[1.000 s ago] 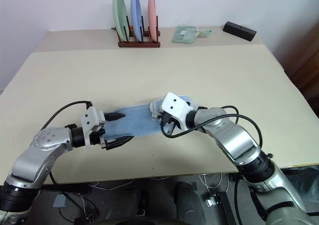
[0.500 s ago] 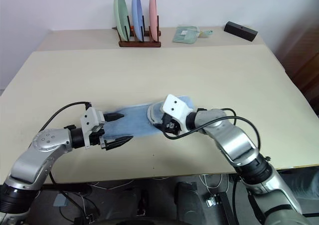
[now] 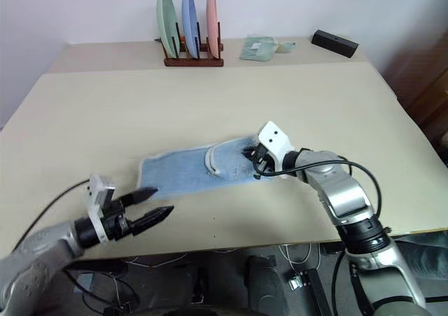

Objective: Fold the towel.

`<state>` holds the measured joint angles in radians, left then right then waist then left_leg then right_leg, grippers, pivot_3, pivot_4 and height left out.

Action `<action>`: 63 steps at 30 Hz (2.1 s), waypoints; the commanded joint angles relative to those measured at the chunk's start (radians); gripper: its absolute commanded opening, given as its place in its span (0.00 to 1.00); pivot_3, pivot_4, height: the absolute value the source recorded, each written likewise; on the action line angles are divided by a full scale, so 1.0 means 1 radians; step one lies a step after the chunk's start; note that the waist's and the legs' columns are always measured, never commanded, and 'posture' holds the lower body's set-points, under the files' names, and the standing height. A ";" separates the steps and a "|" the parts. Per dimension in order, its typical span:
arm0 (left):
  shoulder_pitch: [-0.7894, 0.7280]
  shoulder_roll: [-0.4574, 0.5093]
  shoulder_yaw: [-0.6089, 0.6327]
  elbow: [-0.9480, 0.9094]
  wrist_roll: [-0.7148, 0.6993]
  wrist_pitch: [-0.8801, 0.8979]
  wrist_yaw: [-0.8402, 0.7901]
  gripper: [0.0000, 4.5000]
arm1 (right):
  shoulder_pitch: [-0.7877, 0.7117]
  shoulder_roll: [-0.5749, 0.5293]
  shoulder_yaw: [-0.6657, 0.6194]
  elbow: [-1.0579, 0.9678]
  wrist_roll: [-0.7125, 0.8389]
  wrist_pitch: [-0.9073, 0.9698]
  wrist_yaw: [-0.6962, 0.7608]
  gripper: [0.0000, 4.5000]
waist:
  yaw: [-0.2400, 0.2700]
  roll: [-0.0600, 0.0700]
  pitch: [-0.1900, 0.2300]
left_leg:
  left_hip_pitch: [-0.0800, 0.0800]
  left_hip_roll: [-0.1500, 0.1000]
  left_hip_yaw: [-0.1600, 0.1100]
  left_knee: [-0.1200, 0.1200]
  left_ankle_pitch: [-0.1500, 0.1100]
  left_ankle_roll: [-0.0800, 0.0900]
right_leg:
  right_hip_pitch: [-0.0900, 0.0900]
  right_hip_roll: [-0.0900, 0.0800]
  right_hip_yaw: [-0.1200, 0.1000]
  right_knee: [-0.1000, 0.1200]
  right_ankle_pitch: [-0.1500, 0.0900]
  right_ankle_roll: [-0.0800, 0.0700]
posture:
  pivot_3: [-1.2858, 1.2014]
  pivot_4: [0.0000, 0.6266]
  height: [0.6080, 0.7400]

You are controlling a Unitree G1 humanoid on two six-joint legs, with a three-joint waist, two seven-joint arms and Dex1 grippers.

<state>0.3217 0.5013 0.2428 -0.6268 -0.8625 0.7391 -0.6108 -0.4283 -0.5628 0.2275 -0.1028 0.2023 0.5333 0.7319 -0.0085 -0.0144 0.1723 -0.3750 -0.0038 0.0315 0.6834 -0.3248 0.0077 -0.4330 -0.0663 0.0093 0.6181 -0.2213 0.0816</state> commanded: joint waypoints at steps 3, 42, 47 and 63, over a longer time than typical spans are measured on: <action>0.018 -0.144 -0.027 -0.067 -0.088 0.046 0.244 1.00 | 0.002 0.000 0.026 0.045 -0.056 -0.075 0.024 0.01 | -0.002 0.000 0.000 | 0.001 0.000 0.000 0.000 0.000 0.000 | 0.002 0.000 0.000 -0.001 0.000 0.000 | 0.52 0.24 1.00; -0.064 -0.434 0.056 0.101 -0.577 -0.210 0.892 0.13 | 0.048 0.011 -0.088 -0.207 0.074 -0.185 0.165 0.72 | -0.002 -0.001 0.000 | 0.002 -0.001 -0.001 0.001 0.000 0.000 | 0.004 0.005 -0.002 -0.003 0.000 -0.001 | 0.52 0.24 1.00; -0.123 -0.404 0.066 0.093 -0.585 -0.225 0.915 0.01 | 0.078 -0.001 -0.100 -0.210 0.064 -0.185 0.154 0.72 | -0.001 -0.001 0.000 | 0.002 -0.001 -0.002 0.001 0.000 0.000 | 0.005 0.005 -0.002 -0.003 0.000 -0.001 | 0.52 0.24 1.00; -0.482 0.032 0.133 0.217 -0.536 -0.129 0.598 0.01 | 0.143 -0.106 -0.266 -0.025 0.060 -0.259 0.154 0.72 | -0.002 -0.001 0.000 | 0.002 -0.001 -0.002 0.001 0.000 0.000 | 0.005 0.006 -0.004 -0.003 0.000 -0.001 | 0.52 0.24 1.00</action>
<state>-0.1409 0.4942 0.3910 -0.3972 -1.4055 0.5711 0.0622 -0.2760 -0.6573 -0.0109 -0.1303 0.2584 0.3061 0.8853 -0.0103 -0.0154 0.1720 -0.3731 -0.0050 0.0299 0.6844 -0.3245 0.0077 -0.4280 -0.0601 0.0058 0.6151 -0.2217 0.0809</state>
